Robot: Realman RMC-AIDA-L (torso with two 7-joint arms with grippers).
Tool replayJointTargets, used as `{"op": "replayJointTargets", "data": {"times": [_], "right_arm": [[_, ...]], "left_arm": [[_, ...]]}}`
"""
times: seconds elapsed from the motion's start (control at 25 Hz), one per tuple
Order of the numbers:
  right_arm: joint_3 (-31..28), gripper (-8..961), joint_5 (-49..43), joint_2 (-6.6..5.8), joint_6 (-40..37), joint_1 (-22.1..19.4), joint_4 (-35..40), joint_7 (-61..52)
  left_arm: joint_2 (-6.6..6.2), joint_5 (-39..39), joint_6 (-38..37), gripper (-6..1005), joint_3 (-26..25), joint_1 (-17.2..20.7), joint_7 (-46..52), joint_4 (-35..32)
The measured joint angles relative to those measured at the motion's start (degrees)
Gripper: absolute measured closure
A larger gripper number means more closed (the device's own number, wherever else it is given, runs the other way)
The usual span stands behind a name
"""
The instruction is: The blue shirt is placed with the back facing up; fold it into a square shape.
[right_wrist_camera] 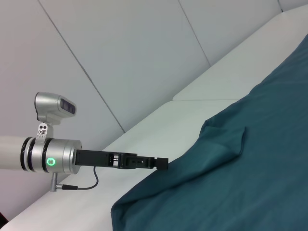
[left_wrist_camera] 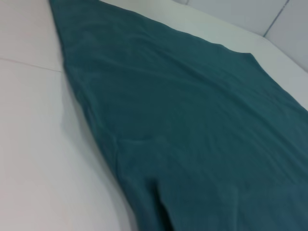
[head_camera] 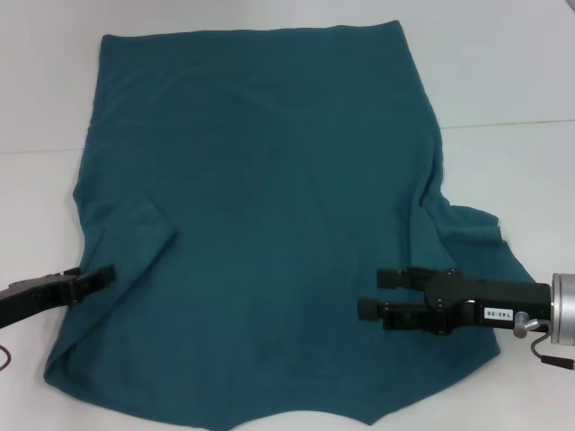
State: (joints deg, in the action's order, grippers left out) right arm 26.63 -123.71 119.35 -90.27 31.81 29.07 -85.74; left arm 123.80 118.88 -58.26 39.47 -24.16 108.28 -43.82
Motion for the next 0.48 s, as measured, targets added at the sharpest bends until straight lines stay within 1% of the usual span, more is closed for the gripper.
{"op": "replayJointTargets", "data": {"times": [0.04,0.28,0.48], "right_arm": [[0.0,43,0.01,0.0,0.0,0.0,-0.02,-0.02],[0.0,43,0.05,0.0,0.0,0.0,-0.07,-0.03],[0.0,43,0.05,0.0,-0.02,0.0,-0.15,-0.04]], "left_arm": [[-0.02,0.22,0.2,212,-0.06,-0.06,0.06,0.02],[-0.05,1.92,0.46,442,0.28,-0.35,0.83,-0.12],[-0.02,2.75,0.45,598,0.32,-0.53,0.99,-0.26]]}}
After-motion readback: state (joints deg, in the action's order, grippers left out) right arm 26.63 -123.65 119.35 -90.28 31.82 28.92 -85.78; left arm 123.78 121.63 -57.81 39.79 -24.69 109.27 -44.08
